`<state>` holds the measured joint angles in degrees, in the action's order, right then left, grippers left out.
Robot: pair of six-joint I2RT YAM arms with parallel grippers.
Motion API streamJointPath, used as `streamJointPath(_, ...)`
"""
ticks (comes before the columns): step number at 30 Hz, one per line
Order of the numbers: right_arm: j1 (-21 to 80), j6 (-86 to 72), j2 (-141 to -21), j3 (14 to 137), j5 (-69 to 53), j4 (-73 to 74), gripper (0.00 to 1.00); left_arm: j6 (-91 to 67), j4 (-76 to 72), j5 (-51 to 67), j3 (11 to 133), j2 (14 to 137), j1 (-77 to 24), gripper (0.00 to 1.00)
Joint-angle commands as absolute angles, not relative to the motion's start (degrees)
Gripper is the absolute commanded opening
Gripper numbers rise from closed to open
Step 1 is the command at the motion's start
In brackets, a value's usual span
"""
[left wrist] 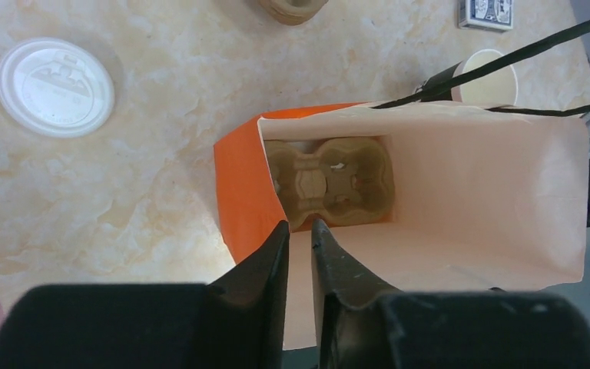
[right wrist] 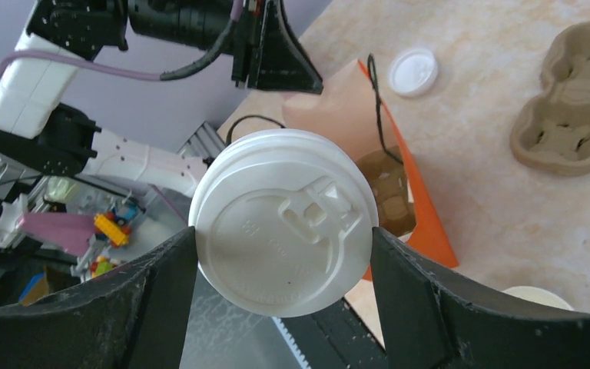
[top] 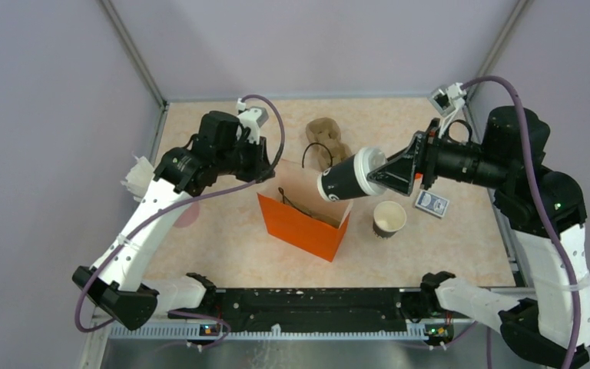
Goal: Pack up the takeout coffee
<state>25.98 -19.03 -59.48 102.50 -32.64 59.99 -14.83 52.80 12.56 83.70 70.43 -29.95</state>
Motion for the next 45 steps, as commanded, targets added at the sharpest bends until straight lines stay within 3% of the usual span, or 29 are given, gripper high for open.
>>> streamJointPath(1,29.68,-22.43,-57.35,96.66,-32.07,52.13,0.66,-14.68,49.11,14.64,82.75,70.60,-29.73,0.19)
streamJointPath(6,40.32,-21.41,-59.89,93.44,-20.10,50.46,0.65,-15.72,48.15,16.15,81.45,70.61,-29.72,0.01)
streamJointPath(11,47.16,-17.08,-64.77,95.56,-6.25,50.02,0.65,-16.72,47.41,15.17,82.93,70.40,-29.71,0.00)
streamJointPath(12,47.25,-16.45,-65.76,96.40,-5.35,50.28,0.65,-17.19,47.72,14.85,84.00,70.57,-29.71,0.03)
streamJointPath(17,48.74,-12.30,-69.50,98.68,-1.73,53.06,0.64,-17.70,52.96,9.34,89.69,71.99,-29.69,0.52)
streamJointPath(21,50.06,-9.54,-70.71,98.55,-1.17,54.74,0.64,-16.00,54.36,8.71,89.63,72.86,-29.70,0.59)
streamJointPath(31,54.39,-3.59,-71.37,96.59,3.58,53.94,0.64,-14.43,53.02,9.08,87.15,75.69,-29.70,0.61)
streamJointPath(33,55.27,-2.33,-71.35,96.57,4.95,53.83,0.64,-14.12,51.84,10.46,86.44,76.51,-29.71,0.52)
streamJointPath(37,56.52,2.25,-71.11,97.14,6.65,52.80,0.63,-14.77,45.88,15.08,84.82,75.71,-29.72,0.18)
streamJointPath(43,61.69,9.17,-71.76,95.76,8.16,50.26,0.63,-23.49,28.34,20.29,76.99,69.94,-29.69,0.01)
streamJointPath(45,64.53,10.66,-72.57,94.91,10.92,50.92,0.63,-26.86,22.89,21.87,73.18,67.84,-29.72,0.00)
